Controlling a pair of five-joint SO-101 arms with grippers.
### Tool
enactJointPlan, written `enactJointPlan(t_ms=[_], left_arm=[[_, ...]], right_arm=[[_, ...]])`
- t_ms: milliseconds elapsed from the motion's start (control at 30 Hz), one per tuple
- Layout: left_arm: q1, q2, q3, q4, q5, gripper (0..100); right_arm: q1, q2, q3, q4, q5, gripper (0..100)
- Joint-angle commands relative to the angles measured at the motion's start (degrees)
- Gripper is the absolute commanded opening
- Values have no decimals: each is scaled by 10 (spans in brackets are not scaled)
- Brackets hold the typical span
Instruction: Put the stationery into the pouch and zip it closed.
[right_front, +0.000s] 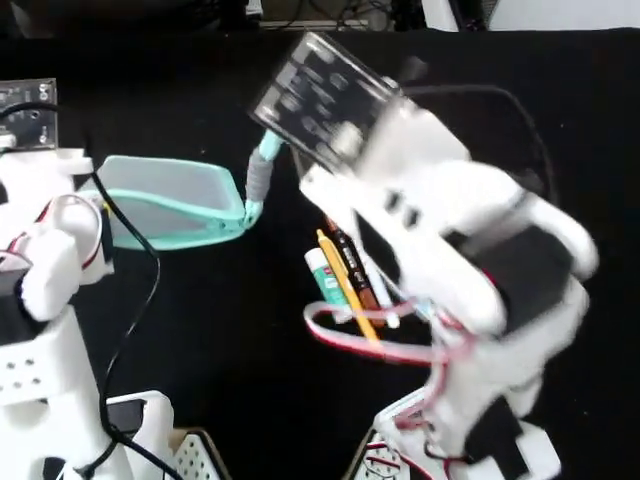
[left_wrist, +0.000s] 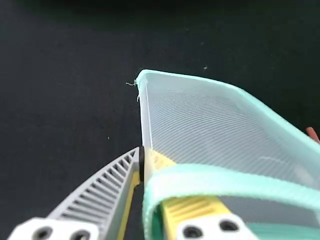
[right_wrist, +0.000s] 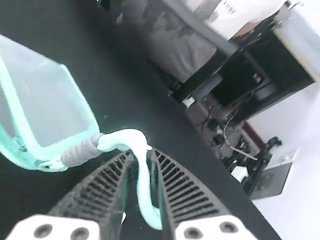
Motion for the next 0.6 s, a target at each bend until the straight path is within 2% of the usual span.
enactJointPlan(t_ms=[0,267,333,467,500,567], left_arm=[[0,3,-29,21,-2,30],[40,102,47,17,-2,30],[41,130,46,15,-2,30],[39,141,48,-2,-3,30],[39,141,48,-2,-3,30],[38,141,48,-4,-3,30]], right_arm=[[4,-44,25,19,-14,12],[5,-116,255,-32,-61,28],[5,-136,311,-47,-74,106],[5,-180,397,-63,-60,344],[5,-195,409,-62,-47,372],[6,-237,421,-58,-33,358]])
